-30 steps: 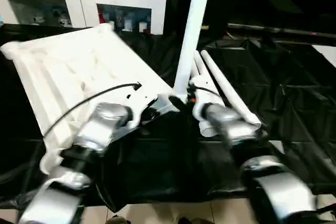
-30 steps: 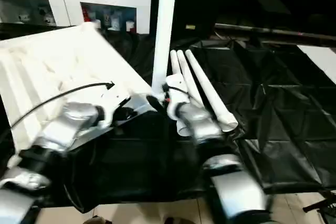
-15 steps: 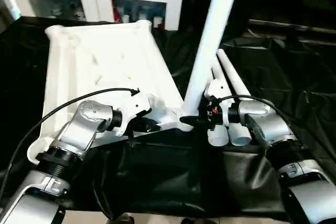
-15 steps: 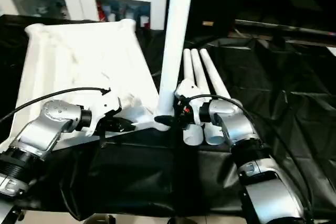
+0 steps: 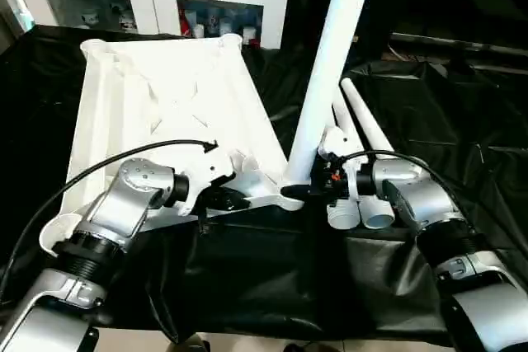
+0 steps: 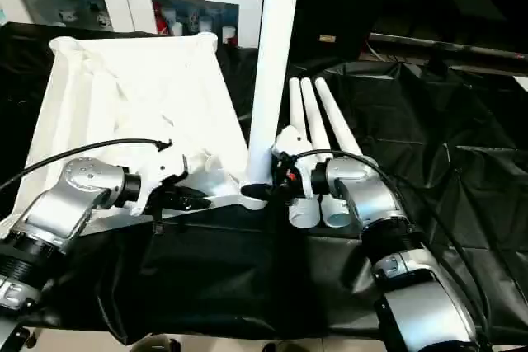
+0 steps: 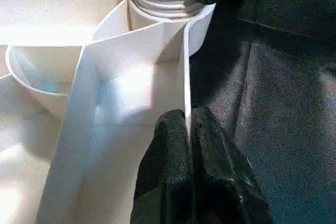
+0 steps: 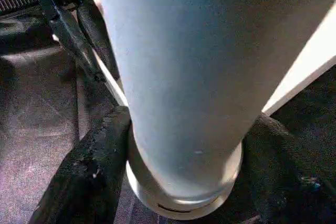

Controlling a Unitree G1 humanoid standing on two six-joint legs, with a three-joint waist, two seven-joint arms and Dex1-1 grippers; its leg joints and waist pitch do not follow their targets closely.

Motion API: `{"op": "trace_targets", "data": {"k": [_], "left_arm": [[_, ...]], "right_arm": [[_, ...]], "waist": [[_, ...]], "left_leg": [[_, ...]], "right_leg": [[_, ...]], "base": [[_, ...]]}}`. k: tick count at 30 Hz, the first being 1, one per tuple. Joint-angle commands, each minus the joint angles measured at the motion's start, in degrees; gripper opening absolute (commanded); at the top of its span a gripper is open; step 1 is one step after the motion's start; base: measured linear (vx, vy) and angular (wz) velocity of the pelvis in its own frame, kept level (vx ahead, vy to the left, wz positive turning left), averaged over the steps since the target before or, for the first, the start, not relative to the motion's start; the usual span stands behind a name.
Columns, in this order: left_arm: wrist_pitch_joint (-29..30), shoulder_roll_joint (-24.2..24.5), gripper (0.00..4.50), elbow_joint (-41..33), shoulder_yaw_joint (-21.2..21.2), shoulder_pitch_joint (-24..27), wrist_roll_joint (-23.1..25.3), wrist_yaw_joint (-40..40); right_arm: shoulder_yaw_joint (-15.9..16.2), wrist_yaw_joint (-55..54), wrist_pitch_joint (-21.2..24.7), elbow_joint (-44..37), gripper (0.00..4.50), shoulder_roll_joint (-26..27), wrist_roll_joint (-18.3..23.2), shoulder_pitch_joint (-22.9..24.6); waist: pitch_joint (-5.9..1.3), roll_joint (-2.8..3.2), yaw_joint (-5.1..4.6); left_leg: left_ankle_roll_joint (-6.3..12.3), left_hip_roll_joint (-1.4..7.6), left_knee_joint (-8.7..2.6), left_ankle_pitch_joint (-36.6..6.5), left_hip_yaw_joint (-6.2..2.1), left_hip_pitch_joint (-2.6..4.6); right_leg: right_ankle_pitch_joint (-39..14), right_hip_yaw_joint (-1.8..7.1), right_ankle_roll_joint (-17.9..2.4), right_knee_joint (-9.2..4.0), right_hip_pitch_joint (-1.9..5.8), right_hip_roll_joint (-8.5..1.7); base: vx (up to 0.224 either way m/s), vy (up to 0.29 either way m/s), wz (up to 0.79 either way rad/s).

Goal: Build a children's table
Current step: Rotate leg to tighten

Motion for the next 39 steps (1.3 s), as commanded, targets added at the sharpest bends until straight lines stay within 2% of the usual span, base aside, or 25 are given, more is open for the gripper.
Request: {"op": "trace_targets", "data": {"k": [1,2,4,5,6,7,8,9,10,12,13,15,17,18,22,23,26,28,29,30,33,35,36,38,39], "left_arm": [[0.38,-1.01,0.0,-0.15,-1.01,0.73,-1.02,-0.27],[0.46,-1.06,0.0,-0.12,-0.98,0.71,-1.01,-0.17],[2.15,-3.3,0.0,2.73,0.17,-0.72,0.42,5.29],[2.15,-3.3,0.0,2.73,0.17,-0.72,0.42,5.29],[2.8,-5.22,0.0,5.75,0.96,-2.29,1.95,10.62],[3.39,-6.61,0.0,7.63,1.53,-3.34,2.72,14.13],[3.39,-6.61,0.0,7.63,1.53,-3.34,2.72,14.13],[3.8,-7.52,0.0,8.83,1.9,-4.03,3.2,16.4],[4.9,-9.38,0.0,10.63,2.75,-5.2,3.57,20.35],[6.54,-12.9,0.0,13.13,3.93,-7.05,3.72,26.2],[7.21,-14.92,0.0,14.3,4.38,-7.97,3.73,29.04],[7.37,-16.75,0.0,15.27,4.58,-8.72,3.78,31.1],[6.71,-18.42,0.0,16.15,4.47,-9.31,3.97,32.36],[6.11,-18.63,0.0,16.38,4.3,-9.42,4.07,32.2],[5.22,-18.42,0.0,16.22,4.12,-9.2,3.94,31.16],[4.58,-17.85,0.0,15.9,4.1,-8.82,3.81,30.1],[2.35,-15.42,0.0,14.48,3.78,-7.36,3.3,25.72],[1.28,-14.09,0.0,13.91,3.55,-6.7,3.17,23.64],[0.92,-12.62,0.0,13.19,3.26,-6.0,2.92,21.27],[0.87,-12.07,0.0,12.93,3.16,-5.75,2.86,20.49],[0.21,-9.96,0.0,11.63,2.69,-4.73,2.27,16.7],[0.24,-8.38,0.0,10.28,2.25,-3.87,1.63,13.48],[-0.01,-6.44,0.0,8.63,1.45,-2.92,0.98,9.6],[-0.16,-6.01,0.0,8.3,1.26,-2.72,0.87,8.78],[-0.42,-4.51,0.0,6.97,0.78,-1.98,0.11,5.58]], "right_arm": [[-0.52,-2.31,0.88,0.28,2.74,1.06,0.19,1.03],[-0.58,-2.63,0.94,0.42,2.73,1.16,0.14,1.04],[-1.91,-14.15,1.91,5.03,2.72,4.49,-2.0,1.01],[-1.91,-14.15,1.91,5.03,2.72,4.49,-2.0,1.01],[-3.43,-21.84,2.22,8.05,2.72,7.08,-2.35,0.6],[-4.66,-26.81,2.65,9.92,2.72,8.79,-2.18,0.18],[-4.66,-26.81,2.65,9.92,2.71,8.79,-2.18,0.18],[-5.46,-30.02,2.89,11.1,2.7,9.89,-2.06,-0.1],[-7.1,-35.58,3.48,13.07,2.7,11.93,-1.44,-0.92],[-9.09,-43.36,4.02,16.07,2.7,15.6,-0.51,-2.68],[-9.45,-45.72,3.67,17.44,2.7,17.79,-0.22,-3.74],[-8.88,-45.87,2.57,18.3,2.7,19.86,-0.49,-4.68],[-7.95,-44.46,0.67,18.6,3.26,21.71,-1.09,-5.61],[-7.75,-43.73,0.02,18.66,3.4,21.99,-1.26,-5.92],[-7.72,-43.25,-1.4,18.9,3.85,21.92,-1.61,-6.48],[-8.04,-42.49,-2.23,19.08,3.85,21.51,-1.52,-6.75],[-8.52,-37.49,-3.56,18.28,3.85,18.97,-0.89,-6.95],[-8.27,-33.85,-3.62,17.34,3.85,17.23,-0.6,-6.75],[-7.39,-29.31,-3.57,15.87,3.85,14.96,-0.64,-6.23],[-6.99,-27.63,-3.67,15.3,3.85,14.09,-0.74,-6.0],[-5.74,-21.84,-3.77,13.01,3.85,10.74,-0.87,-5.11],[-5.0,-17.89,-3.59,11.46,3.85,8.17,-1.07,-4.57],[-3.88,-13.74,-3.35,9.58,3.85,5.11,-1.63,-3.95],[-3.62,-12.88,-3.33,9.19,3.85,4.45,-1.8,-3.82],[-2.65,-9.25,-3.38,7.63,3.85,2.08,-2.29,-3.26]], "waist": [[-4.11,-0.12,-0.15],[-4.08,-0.07,-0.19],[-3.95,-0.06,-0.33],[-3.5,-0.01,-0.67],[-3.56,-0.02,-0.95],[-3.45,0.03,-1.25],[-3.36,0.04,-1.44],[-3.44,-0.09,-1.77],[-3.29,0.17,-1.88],[-3.2,0.13,-2.1],[-3.17,0.33,-2.3],[-3.17,0.44,-2.42],[-3.14,0.68,-2.48],[-3.13,0.79,-2.74],[-3.35,0.93,-3.56],[-3.3,0.85,-3.87],[-3.25,0.69,-3.95],[-3.17,0.62,-3.8],[-3.1,0.72,-3.83],[-3.17,0.54,-3.59],[-3.19,0.54,-3.0],[-3.39,0.59,-2.73],[-3.46,0.45,-2.5],[-3.54,0.4,-2.26],[-3.65,0.29,-2.01]], "left_leg": [[1.98,2.47,-3.4,-9.4,-0.63,0.45],[1.81,2.48,-3.45,-9.63,-0.63,0.51],[1.07,2.45,-3.55,-10.57,-0.67,0.48],[-0.05,2.37,-3.89,-13.07,-0.79,0.67],[-1.18,2.34,-3.87,-16.2,-1.05,1.01],[-1.85,2.32,-3.94,-18.2,-1.12,1.4],[-2.18,2.25,-3.89,-19.39,-1.19,1.6],[-2.21,2.22,-3.9,-20.64,-1.46,1.46],[-2.19,2.11,-3.9,-21.23,-1.49,1.44],[-2.9,1.95,-3.56,-23.95,-1.82,2.33],[-2.89,1.94,-3.56,-25.54,-2.05,2.26],[-2.96,2.05,-3.66,-26.95,-2.2,2.43],[-2.58,2.19,-3.87,-29.21,-2.43,2.75],[-2.49,2.28,-4.16,-29.8,-2.61,2.48],[-3.01,2.53,-4.96,-30.67,-3.16,1.42],[-2.83,2.46,-4.99,-30.87,-3.13,1.21],[-1.95,2.27,-4.63,-30.02,-3.06,1.29],[-1.49,2.31,-4.45,-29.44,-2.97,1.63],[-1.24,2.33,-4.4,-28.98,-2.79,1.73],[-0.84,2.35,-4.4,-28.01,-2.67,1.72],[-0.28,2.65,-4.65,-25.02,-2.39,1.35],[-0.38,2.75,-4.67,-23.23,-2.15,1.36],[0.01,2.68,-4.65,-21.75,-2.0,1.16],[0.32,2.81,-4.62,-20.05,-1.86,0.99],[0.72,2.68,-4.44,-18.7,-1.61,1.0]], "right_leg": [[-12.04,3.54,-11.15,-3.8,3.09,-3.73],[-12.53,3.53,-11.11,-3.87,3.0,-3.73],[-14.23,3.53,-10.81,-4.04,2.91,-3.76],[-18.41,3.41,-9.95,-4.75,2.64,-3.67],[-23.62,3.3,-8.55,-5.11,2.61,-3.9],[-26.64,3.3,-7.57,-5.66,2.13,-3.9],[-28.33,3.23,-7.17,-5.87,1.93,-3.9],[-31.43,2.92,-5.64,-6.31,2.17,-4.03],[-32.59,2.94,-5.22,-6.53,1.88,-4.09],[-36.52,2.24,-3.78,-7.29,1.33,-3.96],[-37.98,1.86,-2.85,-7.7,1.39,-4.1],[-37.71,1.57,-2.35,-7.97,1.32,-4.01],[-36.66,0.95,-2.0,-8.66,1.59,-4.19],[-35.27,0.63,-2.11,-8.66,2.04,-4.12],[-32.16,0.53,-2.69,-8.07,3.01,-4.36],[-32.05,0.51,-2.86,-8.14,2.97,-4.46],[-34.78,0.5,-2.55,-8.75,2.86,-5.01],[-35.08,0.46,-2.52,-9.0,2.76,-5.03],[-34.57,0.71,-3.18,-8.96,2.41,-5.07],[-33.56,0.86,-3.65,-8.79,2.55,-5.05],[-29.98,1.54,-5.44,-7.97,2.6,-4.93],[-26.28,1.88,-7.21,-7.26,2.53,-4.74],[-24.01,1.98,-8.27,-6.83,2.83,-4.64],[-22.42,2.29,-8.62,-6.46,2.88,-4.74],[-20.7,2.48,-9.22,-6.11,2.84,-4.47]], "base": [[0.0,0.0,0.0],[0.0,0.0,0.0],[0.0,0.0,0.0],[0.0,0.0,0.0],[0.0,0.0,0.0],[0.0,0.0,0.0],[0.0,0.0,0.0],[-0.055,0.004,0.01],[-0.055,0.009,0.0],[-0.057,0.01,0.0],[-0.057,0.019,-0.01],[-0.028,0.01,-0.01],[0.0,0.0,0.0],[0.0,0.0,0.0],[-0.006,0.026,-0.03],[0.0,0.0,0.0],[0.0,0.0,0.0],[0.0,0.0,0.0],[0.0,0.0,0.0],[0.0,0.0,0.0],[0.0,0.0,0.0],[0.0,0.0,0.0],[0.0,0.0,0.0],[0.0,0.0,0.0],[0.054,-0.016,0.04]]}}
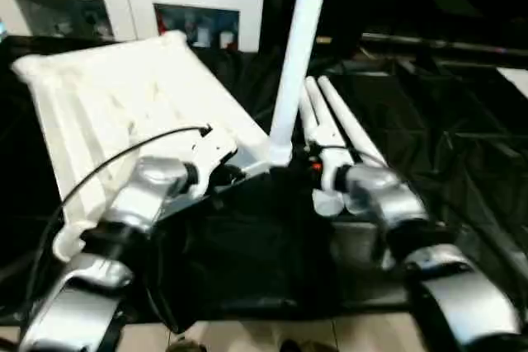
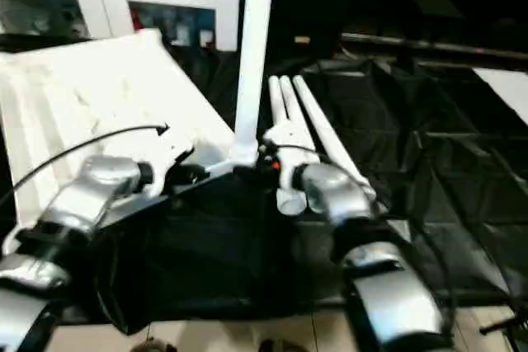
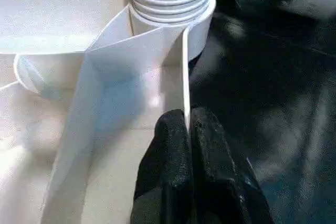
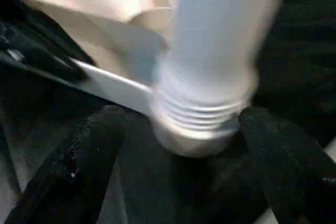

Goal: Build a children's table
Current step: Rotate leg to tighten

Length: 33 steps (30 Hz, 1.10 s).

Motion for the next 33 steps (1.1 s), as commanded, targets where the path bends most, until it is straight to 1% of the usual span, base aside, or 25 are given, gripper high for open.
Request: {"op": "trace_targets", "data": {"k": [1,2,3,4,5,6,7,9,10,12,13,17,19,21,22,23,26,29,31,33], "left_arm": [[-0.98,0.66,0.0,-1.92,-2.63,1.84,-2.41,-6.93],[-0.98,0.87,0.0,-2.1,-2.68,1.93,-2.54,-7.4],[-1.04,1.24,0.0,-2.42,-2.75,2.1,-2.75,-8.3],[-1.28,1.71,0.0,-2.75,-2.87,2.29,-2.93,-9.36],[-1.32,1.79,0.0,-2.81,-2.89,2.33,-2.96,-9.55],[-1.4,1.95,0.0,-3.03,-2.88,2.42,-3.04,-10.14],[-1.46,2.08,0.0,-3.3,-2.88,2.5,-3.12,-10.71],[-1.44,2.09,0.0,-3.46,-2.87,2.52,-3.16,-10.91],[-1.3,2.06,0.0,-3.94,-2.86,2.59,-3.31,-11.32],[-1.14,2.04,0.0,-4.26,-2.93,2.65,-3.46,-11.6],[-0.86,2.34,0.0,-5.05,-3.16,2.85,-3.93,-12.29],[-0.65,2.57,0.0,-5.79,-3.37,3.08,-4.33,-12.78],[-0.72,2.53,0.0,-5.85,-3.3,3.15,-4.21,-13.04],[-0.74,2.51,0.0,-5.86,-3.25,3.18,-4.13,-13.15],[-0.73,2.5,0.0,-5.88,-3.22,3.2,-4.08,-13.21],[-0.67,2.52,0.0,-5.89,-3.22,3.23,-3.99,-13.24],[-0.63,2.53,0.0,-5.86,-3.16,3.28,-3.88,-13.23],[-0.46,2.61,0.0,-5.96,-3.21,3.33,-4.05,-13.24],[-0.44,2.66,0.0,-5.9,-3.28,3.35,-4.07,-13.29],[-0.54,2.74,0.0,-5.73,-3.38,3.37,-4.03,-13.4]], "right_arm": [[1.39,6.21,-0.3,-3.56,3.85,-3.09,-1.01,0.4],[1.54,6.82,-0.27,-3.82,3.85,-3.41,-1.03,0.5],[1.85,8.01,-0.17,-4.31,3.85,-4.01,-0.99,0.67],[2.66,9.57,-0.17,-5.06,3.85,-4.66,-1.16,0.98],[2.81,9.86,-0.18,-5.2,3.85,-4.78,-1.2,1.03],[3.29,10.63,-0.15,-5.74,3.85,-4.98,-1.31,1.28],[3.79,11.35,-0.13,-6.25,3.85,-5.12,-1.43,1.53],[3.94,11.5,-0.11,-6.38,3.85,-5.03,-1.45,1.6],[4.18,11.61,-0.04,-6.43,3.85,-4.51,-1.4,1.64],[4.38,11.64,-0.1,-6.37,3.85,-4.16,-1.4,1.64],[4.51,12.15,0.41,-7.06,3.85,-3.96,-1.1,1.88],[4.25,12.53,0.63,-7.24,3.85,-3.47,-0.56,1.81],[3.93,12.67,0.62,-7.26,3.85,-3.05,-0.16,1.6],[3.86,12.81,0.69,-7.39,3.85,-2.97,0.09,1.54],[3.85,12.87,0.73,-7.47,3.85,-2.94,0.24,1.52],[3.82,13.16,0.86,-7.52,3.58,-3.04,0.48,1.52],[3.63,13.52,1.04,-7.54,3.48,-3.28,0.59,1.71],[3.3,13.81,1.29,-7.78,3.08,-3.24,0.73,2.02],[3.12,13.95,1.45,-7.92,3.08,-3.14,1.11,2.16],[2.9,14.08,1.71,-7.94,2.86,-3.03,1.55,2.27]], "waist": [[-3.8,0.07,0.48],[-3.86,0.1,0.64],[-3.92,0.04,0.91],[-3.95,-0.15,0.96],[-3.95,-0.18,1.29],[-4.07,-0.29,1.19],[-4.42,-0.3,1.55],[-4.31,-0.31,1.81],[-4.29,-0.23,2.06],[-4.36,-0.3,2.16],[-4.22,-0.2,2.14],[-4.03,-0.11,2.14],[-4.03,-0.1,2.16],[-4.08,-0.1,2.08],[-4.09,-0.09,2.07],[-4.15,-0.17,2.05],[-4.18,-0.19,2.08],[-4.22,-0.19,2.14],[-4.23,-0.19,2.15],[-4.28,-0.24,2.2]], "left_leg": [[1.37,2.83,-4.09,-16.79,-0.58,0.59],[1.75,2.73,-4.0,-16.16,-0.38,0.7],[2.25,2.72,-3.81,-14.72,-0.08,0.82],[2.56,2.58,-3.69,-14.2,0.07,0.76],[3.01,2.57,-3.44,-13.52,0.32,0.95],[3.26,2.53,-3.36,-12.54,0.39,0.78],[4.34,2.42,-3.16,-8.26,0.48,0.24],[4.88,2.38,-3.06,-6.94,0.54,0.12],[5.01,2.45,-3.07,-6.87,0.52,0.21],[4.6,2.49,-3.14,-6.84,0.39,0.06],[3.81,2.55,-3.28,-8.15,0.31,0.15],[2.44,2.68,-3.49,-10.81,0.24,0.43],[1.92,2.65,-3.51,-11.3,0.24,0.5],[1.78,2.63,-3.55,-10.72,0.14,0.28],[1.75,2.63,-3.53,-10.66,0.13,0.31],[1.88,2.55,-3.46,-10.24,0.15,0.2],[2.12,2.55,-3.41,-9.6,0.17,0.19],[2.28,2.53,-3.36,-9.0,0.18,0.15],[2.39,2.51,-3.33,-8.84,0.2,0.14],[2.42,2.49,-3.28,-8.79,0.2,0.13]], "right_leg": [[-18.2,3.85,-9.98,-3.55,2.04,-4.22],[-17.41,3.88,-10.34,-3.46,2.01,-4.05],[-15.66,4.13,-11.15,-3.21,1.82,-3.99],[-14.83,4.22,-11.52,-3.06,1.78,-3.81],[-13.57,4.51,-12.14,-2.78,1.49,-3.68],[-12.17,4.6,-12.62,-2.49,1.67,-3.6],[-6.79,4.55,-13.63,-1.54,2.27,-3.42],[-4.8,4.61,-14.08,-1.29,2.28,-3.39],[-4.93,4.58,-14.2,-1.23,2.33,-3.42],[-5.93,4.46,-13.78,-1.18,2.55,-3.41],[-8.25,4.42,-13.13,-1.48,2.5,-3.39],[-12.51,4.49,-11.91,-1.95,2.21,-3.45],[-13.09,4.57,-11.72,-2.05,2.17,-3.45],[-12.49,4.51,-11.53,-1.88,2.34,-3.38],[-12.32,4.52,-11.51,-1.88,2.32,-3.39],[-11.75,4.53,-11.5,-1.79,2.43,-3.38],[-11.04,4.53,-11.62,-1.71,2.44,-3.38],[-10.46,4.5,-11.76,-1.62,2.52,-3.37],[-10.14,4.49,-11.91,-1.58,2.5,-3.32],[-10.29,4.5,-11.8,-1.58,2.59,-3.39]], "base": [[0.061,-0.028,0.07],[0.061,-0.028,0.07],[0.067,-0.035,0.09],[0.071,-0.043,0.13],[0.071,-0.043,0.13],[0.071,-0.046,0.12],[0.063,-0.038,0.05],[0.032,-0.019,0.02],[0.0,0.0,0.0],[0.0,0.0,0.0],[0.0,0.0,0.0],[0.0,0.0,0.0],[0.0,0.0,0.0],[0.0,0.0,0.0],[0.0,0.0,0.0],[0.0,0.0,0.0],[0.0,0.0,0.0],[0.0,0.0,0.0],[0.0,0.0,0.0],[0.0,0.0,0.0]]}}
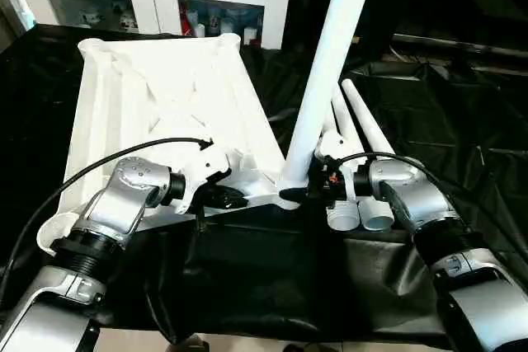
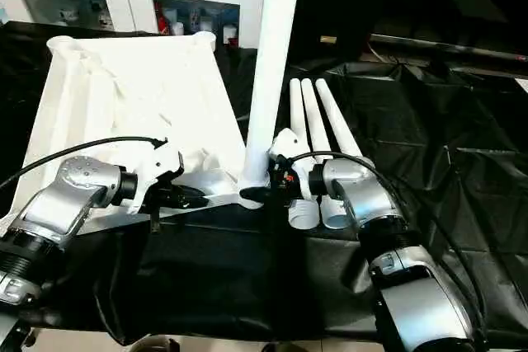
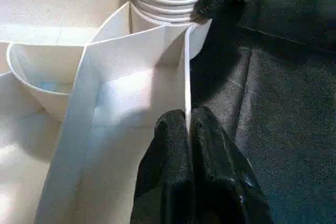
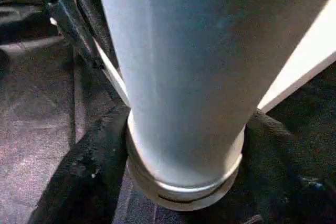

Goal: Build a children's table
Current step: Rotate leg to tighten

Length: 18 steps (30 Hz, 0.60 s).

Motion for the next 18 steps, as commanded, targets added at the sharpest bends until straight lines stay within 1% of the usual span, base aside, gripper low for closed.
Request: {"op": "trace_targets", "data": {"k": [1,3,4,5,6,7,8,9,10,11,12,13,14,15,16,17,18], "left_arm": [[0.23,-0.82,0.0,-0.35,-1.41,0.9,-1.02,-1.78],[0.3,-0.82,0.0,-0.35,-1.39,0.93,-1.08,-1.92],[0.3,-0.82,0.0,-0.35,-1.39,0.93,-1.08,-1.92],[0.57,-1.31,0.0,-0.11,-1.14,0.86,-1.04,-1.05],[0.76,-1.9,0.0,0.31,-0.96,0.66,-0.79,0.18],[0.84,-2.53,0.0,0.84,-0.78,0.44,-0.44,1.64],[1.06,-3.75,0.0,2.03,-0.39,-0.1,0.25,4.54],[1.21,-4.46,0.0,2.74,-0.16,-0.41,0.64,6.26],[1.39,-4.96,0.0,3.22,-0.01,-0.63,0.91,7.45],[1.58,-5.39,0.0,3.65,0.12,-0.84,1.15,8.49],[1.65,-5.51,0.0,3.75,0.14,-0.88,1.21,8.76],[1.68,-5.57,0.0,3.8,0.16,-0.91,1.24,8.88],[2.44,-8.06,0.0,5.72,0.57,-2.0,2.21,13.67],[3.12,-10.65,0.0,7.48,1.02,-3.08,3.04,18.39],[3.77,-12.89,0.0,8.8,1.36,-3.98,3.56,22.17],[4.35,-14.68,0.0,9.6,1.59,-4.59,3.98,24.7],[4.74,-16.8,0.0,9.92,1.49,-5.18,4.52,27.12]], "right_arm": [[-0.77,1.23,0.39,-1.55,2.81,-0.15,1.38,0.45],[-1.21,1.22,0.95,-1.55,2.79,0.1,1.91,0.61],[-1.21,1.22,0.95,-1.55,2.76,0.1,1.91,0.61],[-2.63,-0.98,2.17,-0.84,2.75,1.3,2.89,0.95],[-3.27,-3.62,2.83,0.16,2.75,2.23,2.75,1.0],[-3.64,-6.25,3.49,1.09,2.74,3.1,2.36,1.05],[-4.01,-11.19,3.76,2.88,2.74,4.55,1.31,1.04],[-4.07,-13.98,3.76,3.85,2.74,5.3,0.67,1.04],[-4.22,-16.01,3.74,4.53,2.74,5.84,0.34,1.02],[-4.34,-17.86,3.7,5.12,2.74,6.32,0.13,1.0],[-4.38,-18.38,3.73,5.25,2.74,6.45,0.14,0.99],[-4.43,-18.62,3.77,5.3,2.74,6.52,0.12,1.0],[-7.18,-26.62,4.67,8.3,2.74,9.57,1.47,-0.01],[-9.9,-34.01,5.27,11.03,2.73,12.6,2.99,-1.08],[-12.04,-39.44,5.51,12.97,2.73,15.18,4.01,-1.99],[-13.39,-43.27,5.19,14.23,2.73,17.15,4.47,-2.73],[-13.65,-45.44,3.63,14.96,2.73,19.41,4.23,-3.77]], "waist": [[-4.15,0.04,-0.17],[-4.21,0.13,-0.18],[-4.18,0.08,-0.2],[-4.16,0.12,-0.17],[-4.16,0.04,-0.18],[-4.1,0.08,-0.23],[-3.93,0.12,-0.56],[-3.84,0.05,-0.58],[-3.75,0.09,-0.63],[-3.55,0.12,-0.83],[-3.56,0.12,-0.95],[-3.58,0.1,-1.01],[-3.61,0.24,-1.09],[-3.35,0.35,-1.59],[-3.52,0.35,-1.71],[-3.54,0.29,-1.96],[-3.45,0.39,-1.92]], "left_leg": [[2.66,2.32,-3.08,-8.78,-0.44,0.34],[2.6,2.31,-3.05,-8.62,-0.46,0.3],[2.6,2.3,-3.05,-8.59,-0.45,0.28],[2.53,2.3,-3.05,-8.81,-0.45,0.31],[2.45,2.3,-3.06,-8.84,-0.46,0.31],[2.28,2.3,-3.11,-8.95,-0.48,0.24],[1.31,2.29,-3.25,-10.2,-0.55,0.3],[0.8,2.28,-3.34,-11.01,-0.62,0.44],[0.27,2.24,-3.35,-11.89,-0.65,0.47],[-0.41,2.22,-3.48,-14.17,-0.75,0.72],[-0.83,2.24,-3.46,-15.96,-0.87,0.96],[-0.83,2.22,-3.45,-16.41,-0.91,0.97],[-0.83,2.23,-3.47,-16.61,-0.93,1.0],[-1.49,2.2,-3.62,-17.9,-1.0,1.2],[-2.21,2.13,-3.48,-19.04,-1.24,1.47],[-2.44,2.15,-3.47,-19.24,-1.21,1.39],[-2.6,2.08,-3.42,-20.41,-1.35,1.67]], "right_leg": [[-10.17,3.46,-11.86,-3.58,3.31,-3.57],[-9.88,3.44,-11.89,-3.53,3.35,-3.54],[-9.86,3.43,-11.9,-3.52,3.35,-3.49],[-10.2,3.43,-11.88,-3.57,3.31,-3.52],[-10.43,3.45,-11.82,-3.57,3.33,-3.54],[-10.75,3.46,-11.72,-3.59,3.29,-3.54],[-13.24,3.48,-11.17,-3.84,3.0,-3.59],[-14.94,3.4,-10.71,-4.16,3.08,-3.64],[-16.68,3.4,-10.23,-4.27,3.0,-3.7],[-20.93,3.33,-9.11,-4.83,2.82,-3.81],[-23.94,3.29,-8.16,-5.2,2.69,-3.9],[-24.84,3.28,-7.73,-5.32,2.68,-3.92],[-25.19,3.36,-7.34,-5.39,2.55,-3.9],[-26.76,3.31,-7.17,-5.6,2.1,-3.7],[-29.06,3.03,-6.63,-5.85,2.05,-3.93],[-29.43,3.05,-6.43,-5.89,2.01,-3.94],[-31.26,2.79,-5.45,-6.35,1.74,-3.94]], "base": [[0.0,0.0,0.0],[0.0,0.0,0.0],[0.0,0.0,0.0],[0.0,0.0,0.0],[0.0,0.0,0.0],[0.0,0.0,0.0],[0.0,0.0,0.0],[0.0,0.0,0.0],[0.0,0.0,0.0],[0.0,0.0,0.0],[0.0,0.0,0.0],[0.0,0.0,0.0],[0.0,0.0,0.0],[0.0,0.0,0.0],[-0.05,0.005,0.01],[-0.05,0.005,0.01],[-0.053,0.009,0.01]]}}
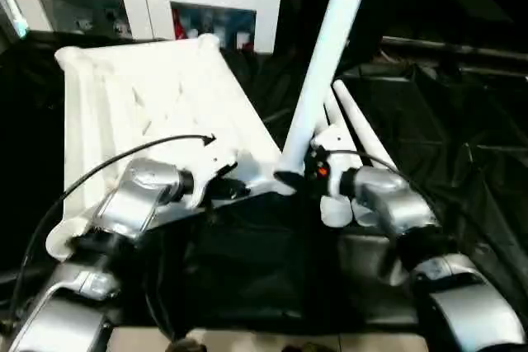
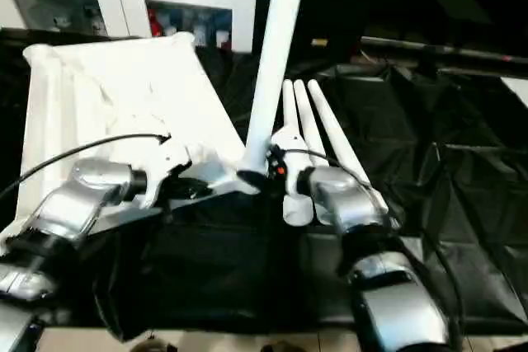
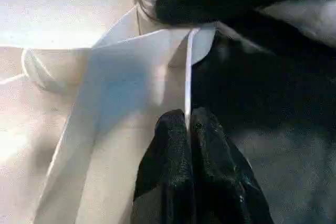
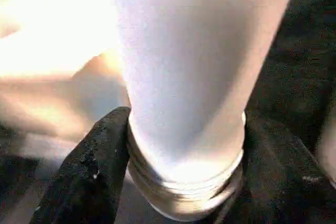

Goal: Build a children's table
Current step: Rotate leg to tighten

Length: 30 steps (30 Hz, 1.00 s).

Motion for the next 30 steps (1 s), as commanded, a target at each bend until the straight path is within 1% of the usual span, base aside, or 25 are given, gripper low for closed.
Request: {"op": "trace_targets", "data": {"k": [1,2,3,4,5,6,7,8,10,11,13,14,15,16,17,18,19,20,21,22,23,24,27,29,30], "left_arm": [[0.38,-5.05,0.0,0.91,-0.96,-0.26,-1.06,4.39],[0.42,-5.24,0.0,0.83,-1.03,-0.28,-1.03,4.47],[0.33,-5.82,0.0,0.0,-1.71,-0.11,-0.76,4.12],[0.25,-5.9,0.0,-0.28,-1.89,-0.01,-0.79,3.77],[0.13,-5.88,0.0,-0.68,-2.11,0.16,-0.93,3.15],[0.12,-5.87,0.0,-0.69,-2.11,0.17,-0.94,3.12],[-0.11,-5.65,0.0,-0.89,-2.21,0.33,-1.05,2.66],[-0.72,-5.06,0.0,-1.08,-2.23,0.65,-1.07,1.74],[-1.41,-4.1,0.0,-1.42,-2.36,1.11,-1.03,0.29],[-1.67,-3.32,0.0,-1.52,-2.17,1.44,-0.96,-0.42],[-2.05,-1.37,0.0,-2.18,-1.91,2.13,-1.11,-2.43],[-2.05,-1.37,0.0,-2.18,-1.91,2.13,-1.11,-2.43],[-2.67,0.33,0.0,-2.49,-1.81,2.46,-1.34,-4.3],[-2.79,0.55,0.0,-2.53,-1.81,2.5,-1.39,-4.59],[-3.39,2.02,0.0,-2.87,-1.8,2.83,-1.71,-6.54],[-3.98,3.06,0.0,-3.21,-1.85,3.11,-2.02,-8.15],[-4.57,4.1,0.0,-3.75,-1.84,3.49,-2.57,-10.24],[-4.8,4.46,0.0,-3.97,-1.83,3.63,-2.79,-11.07],[-4.94,4.77,0.0,-4.19,-1.84,3.76,-2.98,-11.74],[-5.23,6.52,0.0,-5.87,-2.13,4.67,-4.15,-15.77],[-5.01,7.43,0.0,-6.83,-2.32,5.15,-4.71,-17.65],[-4.88,8.19,0.0,-7.54,-2.47,5.52,-5.08,-19.08],[-4.92,9.43,0.0,-8.45,-2.78,6.03,-5.7,-21.23],[-5.38,10.04,0.0,-8.62,-2.78,6.26,-5.95,-22.16],[-5.57,10.3,0.0,-8.65,-2.73,6.34,-6.06,-22.69]], "right_arm": [[0.59,-3.06,-0.07,2.95,2.73,4.48,1.29,-0.36],[0.71,-3.24,-0.32,2.98,2.73,4.68,1.15,-0.47],[1.05,-1.71,-1.4,2.66,2.73,5.41,1.31,-0.71],[1.07,-1.0,-1.76,2.43,2.73,5.46,1.47,-0.72],[0.73,-0.16,-2.25,2.09,3.29,5.34,2.08,-0.73],[0.71,-0.13,-2.25,2.08,3.43,5.33,2.11,-0.73],[0.35,0.46,-2.38,1.88,3.43,5.12,2.6,-0.76],[0.21,1.26,-2.92,1.86,3.49,4.53,2.38,-0.97],[0.69,2.47,-3.83,1.78,3.78,3.62,1.31,-1.14],[0.68,3.9,-4.08,1.84,3.78,2.72,0.76,-1.44],[1.57,9.02,-3.61,0.75,3.78,0.08,0.57,-1.34],[1.57,9.02,-3.61,0.75,3.78,0.08,0.57,-1.34],[3.11,13.44,-3.07,-1.07,3.78,-2.47,0.05,-0.68],[3.33,14.03,-3.01,-1.35,3.78,-2.81,-0.03,-0.57],[4.94,18.36,-2.56,-3.38,3.78,-5.27,-0.48,0.34],[6.15,21.5,-2.55,-4.84,3.78,-7.12,-0.82,1.08],[7.2,24.63,-2.61,-6.05,3.78,-8.99,-1.24,1.74],[7.54,25.75,-2.65,-6.45,3.78,-9.65,-1.4,1.96],[7.81,26.62,-2.68,-6.77,3.78,-10.18,-1.51,2.13],[8.96,31.41,-2.84,-8.49,3.78,-12.92,-2.07,2.97],[9.44,33.95,-2.84,-9.37,3.78,-14.27,-2.23,3.35],[9.72,36.06,-2.87,-10.0,3.78,-15.35,-2.22,3.55],[10.15,39.16,-1.78,-11.29,3.78,-16.8,-1.21,3.7],[10.66,40.82,-1.05,-12.34,3.78,-17.5,-0.76,3.91],[11.27,41.86,-0.91,-12.76,3.78,-17.85,-0.94,4.07]], "waist": [[-3.16,0.34,-0.39],[-3.16,0.34,-0.39],[-3.15,0.1,-0.45],[-3.3,0.22,-0.37],[-3.35,0.29,-0.34],[-3.45,0.2,-0.35],[-3.51,0.18,-0.35],[-3.49,0.14,-0.31],[-3.61,0.15,-0.26],[-3.59,0.13,-0.26],[-3.62,0.07,-0.06],[-3.62,0.08,-0.03],[-3.61,0.14,-0.02],[-3.65,0.02,0.01],[-3.68,-0.05,0.18],[-3.6,-0.06,0.31],[-3.65,0.05,0.43],[-3.76,-0.04,0.37],[-3.81,0.02,0.43],[-3.85,0.13,0.41],[-3.89,0.2,0.4],[-3.87,0.23,0.49],[-3.95,0.28,0.33],[-3.98,0.33,0.32],[-3.95,0.24,0.28]], "left_leg": [[-2.3,2.08,-3.72,-22.06,-1.27,1.31],[-2.3,2.08,-3.72,-22.06,-1.27,1.31],[-1.59,1.98,-3.75,-23.21,-1.37,1.19],[-1.28,1.98,-3.83,-22.79,-1.54,0.86],[-1.18,2.07,-3.92,-22.42,-1.52,0.79],[-0.94,2.14,-4.03,-21.33,-1.51,0.52],[-0.64,2.19,-4.13,-20.65,-1.41,0.39],[-0.43,2.23,-4.15,-19.9,-1.35,0.26],[-0.22,2.27,-4.13,-18.71,-1.21,0.14],[-0.14,2.26,-4.15,-18.2,-1.18,-0.02],[0.6,2.25,-3.99,-17.17,-0.97,0.01],[0.76,2.28,-3.98,-17.0,-0.98,-0.01],[0.9,2.26,-3.95,-16.55,-0.92,-0.03],[1.06,2.18,-3.86,-16.41,-0.87,-0.07],[1.36,2.16,-3.79,-15.86,-0.87,-0.21],[1.72,2.18,-3.73,-15.12,-0.75,-0.28],[1.87,2.25,-3.66,-14.96,-0.71,-0.15],[1.94,2.3,-3.65,-13.99,-0.71,-0.29],[1.94,2.33,-3.68,-13.48,-0.75,-0.25],[2.06,2.4,-3.67,-12.52,-0.72,-0.34],[2.12,2.43,-3.67,-12.46,-0.74,-0.34],[2.56,2.53,-3.61,-11.67,-0.68,-0.32],[2.87,2.55,-3.58,-11.16,-0.63,-0.35],[2.87,2.51,-3.52,-11.19,-0.6,-0.21],[2.92,2.51,-3.48,-11.29,-0.54,-0.24]], "right_leg": [[-32.44,2.52,-4.87,-6.64,1.19,-3.92],[-32.44,2.52,-4.87,-6.64,1.19,-3.92],[-33.59,2.36,-3.67,-7.05,1.12,-3.95],[-33.41,2.35,-3.32,-6.9,1.47,-4.1],[-32.62,2.44,-3.41,-6.87,1.48,-4.11],[-30.29,2.58,-3.95,-6.55,1.59,-4.06],[-28.11,2.72,-4.56,-6.29,1.68,-3.98],[-26.59,2.82,-5.23,-6.11,1.72,-4.01],[-24.31,2.97,-6.27,-5.82,1.85,-4.04],[-23.62,3.01,-6.55,-5.72,1.92,-4.05],[-22.24,3.13,-7.38,-5.59,2.04,-4.07],[-22.26,3.1,-7.56,-5.56,2.09,-4.07],[-22.33,3.11,-7.76,-5.54,2.06,-4.03],[-22.59,3.08,-7.71,-5.61,2.11,-3.99],[-22.52,3.13,-7.56,-5.57,2.21,-4.0],[-21.9,3.26,-7.47,-5.41,2.14,-3.97],[-21.66,3.3,-7.58,-5.41,2.13,-3.97],[-20.26,3.3,-8.09,-5.12,2.22,-3.88],[-19.38,3.26,-8.53,-4.98,2.27,-3.86],[-17.32,3.27,-9.37,-4.67,2.34,-3.76],[-16.34,3.25,-9.81,-4.5,2.37,-3.69],[-13.68,3.28,-11.02,-4.21,2.46,-3.66],[-11.12,3.31,-12.37,-3.84,2.51,-3.54],[-10.29,3.26,-13.14,-3.75,2.52,-3.47],[-10.33,3.29,-13.18,-3.77,2.51,-3.48]], "base": [[0.0,0.0,0.0],[0.0,0.0,0.0],[0.0,0.0,0.0],[0.0,0.0,0.0],[0.0,0.0,0.0],[0.0,0.0,0.0],[0.0,0.0,0.0],[0.0,0.0,0.0],[0.0,0.0,0.0],[0.0,0.0,0.0],[0.0,0.0,0.0],[0.0,0.0,0.0],[0.0,0.0,0.0],[0.0,0.0,0.0],[0.0,0.0,0.0],[0.0,0.0,0.0],[0.0,0.0,0.0],[0.0,0.0,0.0],[0.0,0.0,0.0],[0.0,0.0,0.0],[0.0,0.0,0.0],[0.0,0.0,0.0],[0.0,0.0,0.0],[0.0,0.0,0.0],[0.0,0.0,0.0]]}}
